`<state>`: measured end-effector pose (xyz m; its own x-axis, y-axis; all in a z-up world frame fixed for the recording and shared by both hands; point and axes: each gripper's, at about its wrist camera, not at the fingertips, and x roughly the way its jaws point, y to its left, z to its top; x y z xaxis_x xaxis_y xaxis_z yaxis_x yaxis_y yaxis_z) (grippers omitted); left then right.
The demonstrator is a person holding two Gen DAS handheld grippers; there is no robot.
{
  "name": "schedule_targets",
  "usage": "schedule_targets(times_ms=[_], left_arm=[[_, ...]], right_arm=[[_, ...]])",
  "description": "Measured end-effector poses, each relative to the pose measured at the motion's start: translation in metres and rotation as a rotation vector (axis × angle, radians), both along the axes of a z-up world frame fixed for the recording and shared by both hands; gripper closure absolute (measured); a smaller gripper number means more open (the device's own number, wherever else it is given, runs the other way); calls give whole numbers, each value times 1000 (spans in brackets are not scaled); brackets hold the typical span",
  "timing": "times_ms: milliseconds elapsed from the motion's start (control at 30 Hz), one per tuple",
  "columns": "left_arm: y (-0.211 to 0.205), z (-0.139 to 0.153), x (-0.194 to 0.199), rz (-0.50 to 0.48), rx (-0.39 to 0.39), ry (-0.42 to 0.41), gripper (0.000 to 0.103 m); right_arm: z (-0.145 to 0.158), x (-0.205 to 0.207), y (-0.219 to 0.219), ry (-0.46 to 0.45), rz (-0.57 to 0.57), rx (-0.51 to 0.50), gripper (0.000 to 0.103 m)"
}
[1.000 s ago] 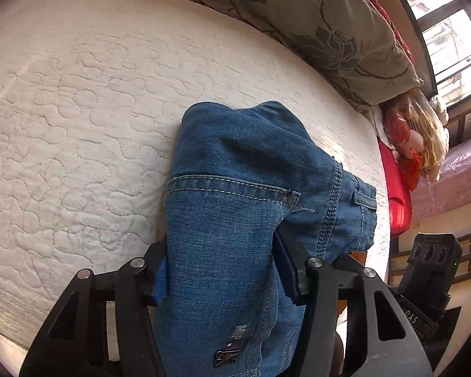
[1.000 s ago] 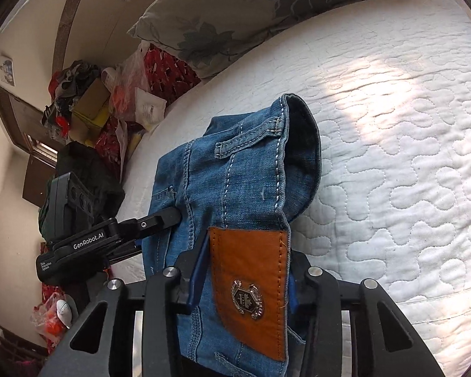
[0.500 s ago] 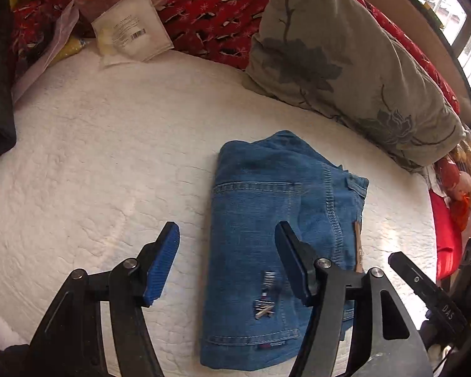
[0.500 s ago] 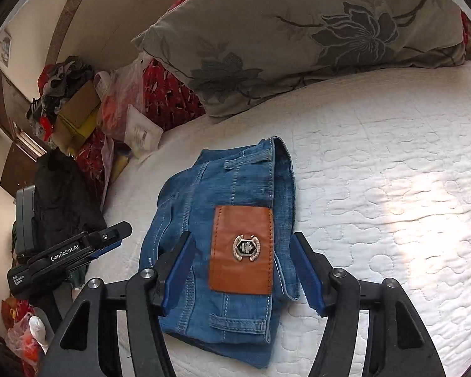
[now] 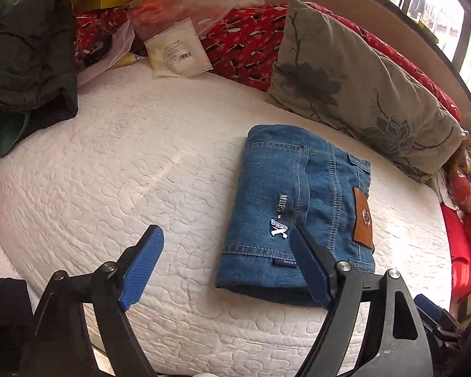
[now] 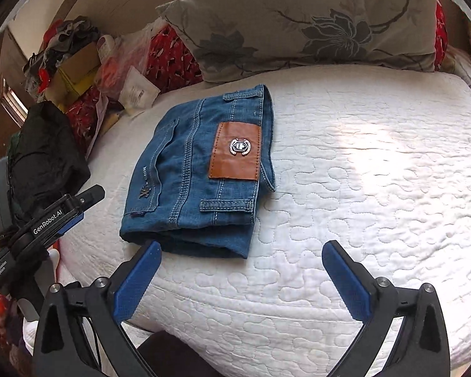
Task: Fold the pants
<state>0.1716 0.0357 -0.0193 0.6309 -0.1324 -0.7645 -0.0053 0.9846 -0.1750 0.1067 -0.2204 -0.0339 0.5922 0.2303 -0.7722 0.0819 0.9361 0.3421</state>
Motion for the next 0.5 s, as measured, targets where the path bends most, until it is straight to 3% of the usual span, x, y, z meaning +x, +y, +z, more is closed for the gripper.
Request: schedule_targets(times_ms=[133, 233, 333, 500], left_arm=[[-3, 19, -21, -29, -12, -15, 19], [1, 37, -39, -21, -34, -50, 16], [-3, 54, -50, -28, 7, -73, 7], [-14, 74, -73, -62, 73, -112, 1]], right_arm=[[36, -27, 9, -93, -27, -117, 0], [67, -50, 21, -199, -74, -316, 0], [86, -65, 25, -246, -159, -469, 0], [95, -78, 12, -235, -183, -423, 0]])
